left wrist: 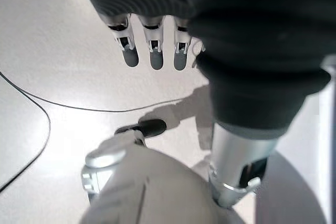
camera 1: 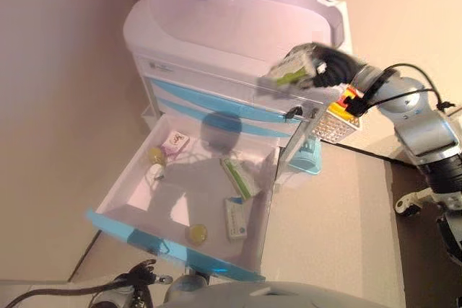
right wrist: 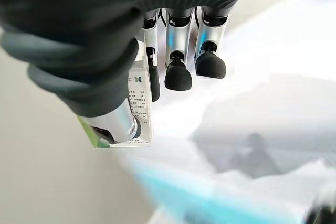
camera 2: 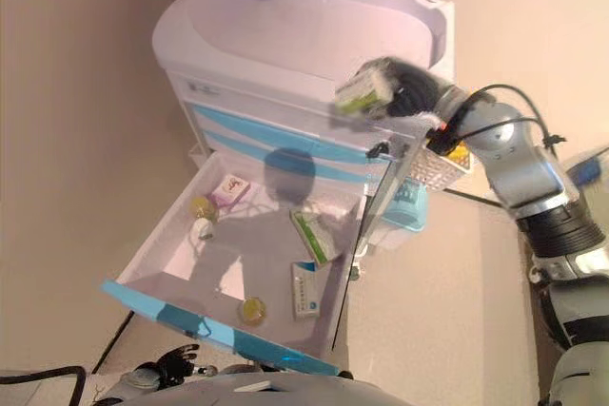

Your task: Open the drawer and pick up the medicine

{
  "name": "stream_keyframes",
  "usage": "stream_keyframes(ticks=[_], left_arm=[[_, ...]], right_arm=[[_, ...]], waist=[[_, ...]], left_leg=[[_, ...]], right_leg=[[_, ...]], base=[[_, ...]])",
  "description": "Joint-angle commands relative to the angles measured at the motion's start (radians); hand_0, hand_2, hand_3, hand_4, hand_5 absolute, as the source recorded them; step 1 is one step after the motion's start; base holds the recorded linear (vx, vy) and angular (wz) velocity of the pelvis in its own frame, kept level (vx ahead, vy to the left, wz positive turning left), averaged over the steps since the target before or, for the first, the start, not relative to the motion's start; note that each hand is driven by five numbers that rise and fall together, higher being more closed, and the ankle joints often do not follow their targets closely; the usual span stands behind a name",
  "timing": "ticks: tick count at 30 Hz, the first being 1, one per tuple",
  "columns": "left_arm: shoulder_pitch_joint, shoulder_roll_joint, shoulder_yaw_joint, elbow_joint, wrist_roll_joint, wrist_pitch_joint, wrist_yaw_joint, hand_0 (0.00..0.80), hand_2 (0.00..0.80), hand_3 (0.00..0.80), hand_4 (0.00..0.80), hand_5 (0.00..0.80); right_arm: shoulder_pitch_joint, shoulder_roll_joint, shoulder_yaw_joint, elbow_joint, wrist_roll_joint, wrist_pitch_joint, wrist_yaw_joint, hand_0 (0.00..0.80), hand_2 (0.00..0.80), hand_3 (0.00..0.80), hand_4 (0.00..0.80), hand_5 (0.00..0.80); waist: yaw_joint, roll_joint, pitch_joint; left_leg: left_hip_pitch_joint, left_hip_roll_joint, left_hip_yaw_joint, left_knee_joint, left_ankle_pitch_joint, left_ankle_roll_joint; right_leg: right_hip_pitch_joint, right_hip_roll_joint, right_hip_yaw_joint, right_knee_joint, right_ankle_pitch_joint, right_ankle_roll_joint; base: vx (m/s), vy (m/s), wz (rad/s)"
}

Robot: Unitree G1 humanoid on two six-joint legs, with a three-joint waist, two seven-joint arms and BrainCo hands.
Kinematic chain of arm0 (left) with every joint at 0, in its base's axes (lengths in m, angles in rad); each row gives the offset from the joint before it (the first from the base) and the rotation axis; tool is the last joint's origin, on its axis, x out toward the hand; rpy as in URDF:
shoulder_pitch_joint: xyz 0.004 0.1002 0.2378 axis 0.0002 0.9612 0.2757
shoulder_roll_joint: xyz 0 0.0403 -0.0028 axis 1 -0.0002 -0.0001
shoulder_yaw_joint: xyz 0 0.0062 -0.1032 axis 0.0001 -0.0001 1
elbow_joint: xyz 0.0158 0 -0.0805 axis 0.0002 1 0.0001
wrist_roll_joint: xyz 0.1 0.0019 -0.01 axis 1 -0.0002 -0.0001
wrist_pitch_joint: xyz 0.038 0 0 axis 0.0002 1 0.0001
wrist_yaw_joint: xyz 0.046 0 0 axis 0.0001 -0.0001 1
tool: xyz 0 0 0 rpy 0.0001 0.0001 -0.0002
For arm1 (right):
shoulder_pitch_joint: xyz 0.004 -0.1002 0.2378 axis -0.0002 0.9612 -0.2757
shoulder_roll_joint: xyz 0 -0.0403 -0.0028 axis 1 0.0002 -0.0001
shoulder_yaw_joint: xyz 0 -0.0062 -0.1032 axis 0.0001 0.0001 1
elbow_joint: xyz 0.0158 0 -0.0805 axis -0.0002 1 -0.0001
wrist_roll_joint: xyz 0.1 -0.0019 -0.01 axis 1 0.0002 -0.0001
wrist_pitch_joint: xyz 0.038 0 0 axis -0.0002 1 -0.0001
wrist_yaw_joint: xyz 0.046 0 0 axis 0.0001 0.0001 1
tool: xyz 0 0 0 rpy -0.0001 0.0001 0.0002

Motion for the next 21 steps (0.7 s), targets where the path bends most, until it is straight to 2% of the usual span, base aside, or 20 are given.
stream_keyframes(ticks=[1,5,13,17,19,21], left_arm=[[-0.005,0.012,-0.061,0.063,0.026,0.011,-0.014,0.000,0.000,0.000,0.000,0.000],[0.016,0.027,-0.084,0.065,0.014,0.023,-0.021,0.000,0.000,0.000,0.000,0.000],[0.041,0.061,-0.092,0.055,-0.025,0.056,-0.020,0.000,0.000,0.000,0.000,0.000],[0.049,0.075,-0.079,0.053,-0.054,0.054,-0.017,0.000,0.000,0.000,0.000,0.000],[0.058,0.082,-0.066,0.051,-0.056,0.046,-0.017,0.000,0.000,0.000,0.000,0.000],[0.067,0.089,-0.057,0.044,-0.059,0.048,-0.016,0.000,0.000,0.000,0.000,0.000]], right_arm=[[-0.163,-0.062,-0.062,0.113,0.073,-0.002,-0.131,0.800,0.800,0.800,0.800,0.800],[-0.290,-0.125,0.009,0.306,0.071,0.038,-0.169,0.800,0.800,0.800,0.800,0.800],[-0.552,-0.132,0.269,0.666,-0.031,0.105,-0.154,0.800,0.800,0.800,0.800,0.800],[-0.636,-0.112,0.346,0.814,-0.133,0.139,-0.095,0.800,0.800,0.800,0.800,0.800],[-0.672,-0.117,0.387,0.895,-0.187,0.129,-0.049,0.800,0.800,0.800,0.800,0.800],[-0.704,-0.117,0.441,0.951,-0.224,0.146,0.016,0.800,0.800,0.800,0.800,0.800]], waist=[[0.041,-0.015,-0.034],[0.067,-0.020,-0.031],[0.146,-0.026,-0.018],[0.184,-0.026,-0.008],[0.203,-0.028,-0.003],[0.223,-0.030,0.002]], left_leg=[[0.013,-0.024,0.000,0.060,-0.144,0.004],[0.019,-0.030,-0.022,0.063,-0.144,0.002],[0.022,-0.040,-0.085,0.067,-0.135,0.000],[0.018,-0.047,-0.121,0.070,-0.129,0.003],[0.016,-0.051,-0.139,0.068,-0.123,0.004],[0.013,-0.056,-0.159,0.064,-0.116,0.006]], right_leg=[[-0.046,-0.015,-0.045,0.050,0.037,0.024],[-0.027,-0.015,-0.060,0.044,0.034,0.019],[0.006,-0.026,-0.115,0.040,0.029,0.012],[0.015,-0.031,-0.138,0.048,0.021,0.008],[0.019,-0.034,-0.152,0.050,0.021,0.008],[0.021,-0.037,-0.165,0.054,0.019,0.009]], base=[[0.059,-0.008,0.11],[0.049,0.010,0.17],[0.064,0.041,0.17],[0.058,0.052,0.25],[0.053,0.047,0.21],[0.055,0.044,0.42]])
